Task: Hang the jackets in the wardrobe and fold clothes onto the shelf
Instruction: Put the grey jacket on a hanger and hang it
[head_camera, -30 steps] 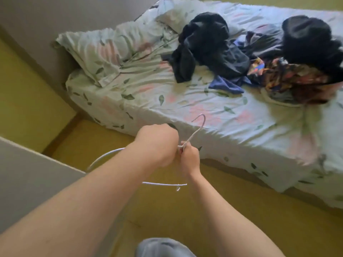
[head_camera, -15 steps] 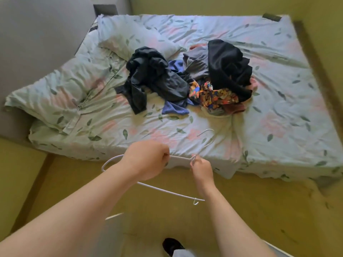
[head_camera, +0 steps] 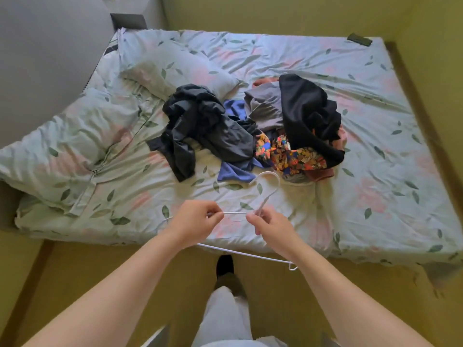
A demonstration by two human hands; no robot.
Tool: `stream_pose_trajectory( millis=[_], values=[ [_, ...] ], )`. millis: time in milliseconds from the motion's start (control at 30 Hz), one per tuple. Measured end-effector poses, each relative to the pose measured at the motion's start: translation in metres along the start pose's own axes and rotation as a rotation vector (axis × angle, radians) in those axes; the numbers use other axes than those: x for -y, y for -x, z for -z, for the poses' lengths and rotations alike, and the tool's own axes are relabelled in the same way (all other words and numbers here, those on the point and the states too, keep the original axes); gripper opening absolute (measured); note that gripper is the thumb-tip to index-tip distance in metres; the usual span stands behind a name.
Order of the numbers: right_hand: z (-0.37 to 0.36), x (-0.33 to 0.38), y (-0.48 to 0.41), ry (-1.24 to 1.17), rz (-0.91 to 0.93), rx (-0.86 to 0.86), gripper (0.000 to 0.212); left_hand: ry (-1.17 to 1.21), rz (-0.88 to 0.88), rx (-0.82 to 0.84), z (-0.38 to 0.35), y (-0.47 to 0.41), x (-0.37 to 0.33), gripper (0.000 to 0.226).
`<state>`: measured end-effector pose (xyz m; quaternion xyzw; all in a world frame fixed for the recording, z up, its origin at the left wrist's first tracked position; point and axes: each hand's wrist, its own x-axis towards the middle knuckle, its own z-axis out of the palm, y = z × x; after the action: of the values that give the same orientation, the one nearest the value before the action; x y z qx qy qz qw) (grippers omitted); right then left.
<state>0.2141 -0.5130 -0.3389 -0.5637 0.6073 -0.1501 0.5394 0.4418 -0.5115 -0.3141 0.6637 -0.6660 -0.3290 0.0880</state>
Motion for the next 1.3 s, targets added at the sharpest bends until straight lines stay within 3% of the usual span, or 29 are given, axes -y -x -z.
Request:
stream_pose_trajectory(
  millis=[100, 200, 333, 467, 600, 867, 967, 1067, 1200, 1300],
  values=[
    [0.009, 0.022, -0.037, -0.005, -0.149, 0.045, 0.051, 0.045, -0.063, 0.035, 0.013, -0.040, 0.011, 0.013],
    [0.022, 0.038, -0.069, -0.104, -0.308, 0.136, 0.053, 0.069, -0.126, 0.026, 0.021, -0.077, 0.016, 0.011],
    [0.031, 0.045, -0.113, -0.163, -0.301, 0.146, 0.055, 0.137, -0.068, -0.219, 0.022, -0.131, 0.026, 0.019],
    [0.029, 0.036, -0.158, -0.147, -0.233, 0.018, 0.053, 0.317, 0.355, -0.370, 0.023, -0.176, 0.037, 0.023],
    [0.016, 0.029, -0.186, -0.118, -0.139, 0.001, 0.046, 0.321, 0.722, -0.217, 0.007, -0.213, 0.080, 0.038],
    [-0.016, 0.016, -0.244, -0.174, -0.166, 0.006, 0.045, 0.535, 1.006, -0.141, -0.045, -0.304, 0.193, 0.077],
    [-0.026, 0.012, -0.260, -0.227, -0.211, 0.023, 0.041, 0.804, 1.127, -0.185, -0.079, -0.338, 0.259, 0.093],
    [-0.039, 0.007, -0.277, -0.244, -0.249, 0.074, 0.038, 1.165, 1.189, -0.271, -0.096, -0.355, 0.292, 0.070],
    [-0.052, 0.001, -0.285, -0.251, -0.253, 0.099, 0.039, 1.336, 1.191, -0.298, -0.087, -0.356, 0.285, 0.020],
    [-0.055, 0.008, -0.285, -0.285, -0.295, 0.115, 0.041, 1.288, 1.189, -0.207, -0.086, -0.353, 0.287, 0.023]
  ],
)
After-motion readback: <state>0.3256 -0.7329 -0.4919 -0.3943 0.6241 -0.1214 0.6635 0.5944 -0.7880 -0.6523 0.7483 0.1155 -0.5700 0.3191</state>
